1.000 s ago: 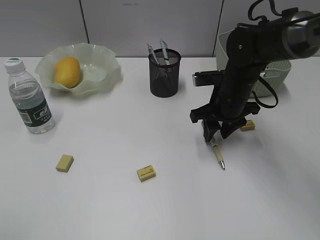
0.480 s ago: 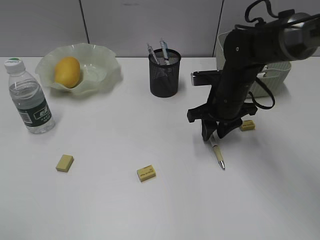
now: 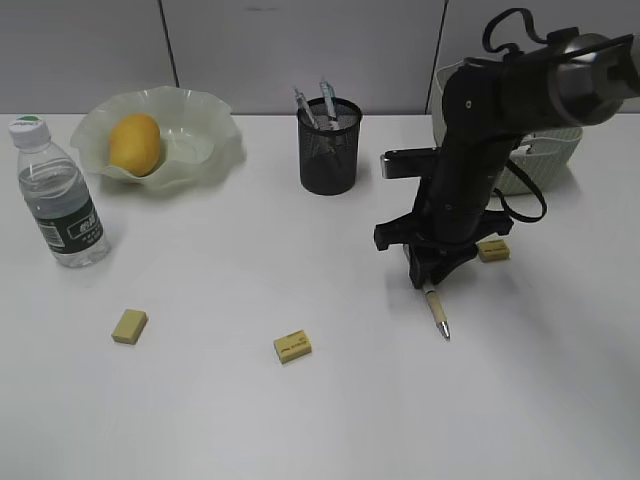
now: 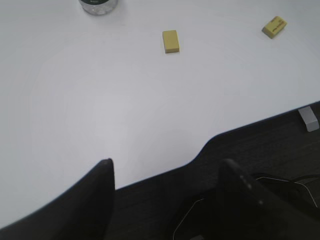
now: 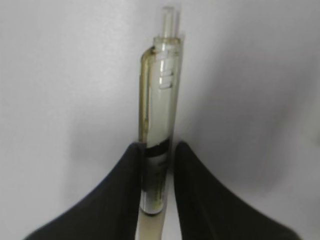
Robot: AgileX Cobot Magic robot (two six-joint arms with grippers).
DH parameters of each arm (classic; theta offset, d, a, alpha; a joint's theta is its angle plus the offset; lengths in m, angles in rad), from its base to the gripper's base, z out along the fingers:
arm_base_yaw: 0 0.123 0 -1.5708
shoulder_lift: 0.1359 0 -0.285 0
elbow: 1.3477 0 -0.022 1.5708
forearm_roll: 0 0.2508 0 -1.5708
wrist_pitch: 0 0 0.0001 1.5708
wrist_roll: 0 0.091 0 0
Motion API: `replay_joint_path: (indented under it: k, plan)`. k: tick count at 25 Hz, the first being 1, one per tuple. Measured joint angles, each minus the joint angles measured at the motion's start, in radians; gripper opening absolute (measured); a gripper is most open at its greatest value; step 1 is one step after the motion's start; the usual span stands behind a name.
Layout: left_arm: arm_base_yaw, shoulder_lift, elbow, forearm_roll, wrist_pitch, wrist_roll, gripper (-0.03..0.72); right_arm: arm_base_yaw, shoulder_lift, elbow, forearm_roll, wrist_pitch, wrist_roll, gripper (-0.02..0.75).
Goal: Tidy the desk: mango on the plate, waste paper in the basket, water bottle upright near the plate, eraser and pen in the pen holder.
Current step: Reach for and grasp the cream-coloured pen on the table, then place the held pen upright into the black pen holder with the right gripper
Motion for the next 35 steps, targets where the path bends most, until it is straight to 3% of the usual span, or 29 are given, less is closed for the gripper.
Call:
replay_joint_path:
  k: [4, 10, 17, 23, 28, 35]
  plan:
    - [0.0, 0.0, 0.0, 0.0, 0.0, 0.0, 0.489, 0.005, 0.001, -0.003, -0.012, 0.004, 0.0, 0.116]
    - [0.0, 0.0, 0.0, 0.0, 0.0, 0.0, 0.489, 0.005, 0.016, -0.076, -0.019, 0.082, -0.029, 0.117]
    - [0.0, 0.0, 0.0, 0.0, 0.0, 0.0, 0.489, 0.005, -0.018, -0.335, -0.022, 0.107, -0.062, 0.117]
    - [0.0, 0.0, 0.0, 0.0, 0.0, 0.0, 0.489, 0.005, -0.045, -0.512, 0.023, -0.129, -0.064, 0.117]
    - [0.0, 0.0, 0.0, 0.0, 0.0, 0.0, 0.489, 0.011, -0.042, -0.516, 0.065, -0.392, -0.065, 0.117]
    - [0.0, 0.0, 0.0, 0.008, 0.0, 0.0, 0.487, 0.042, 0.03, -0.518, 0.072, -0.538, -0.086, 0.117]
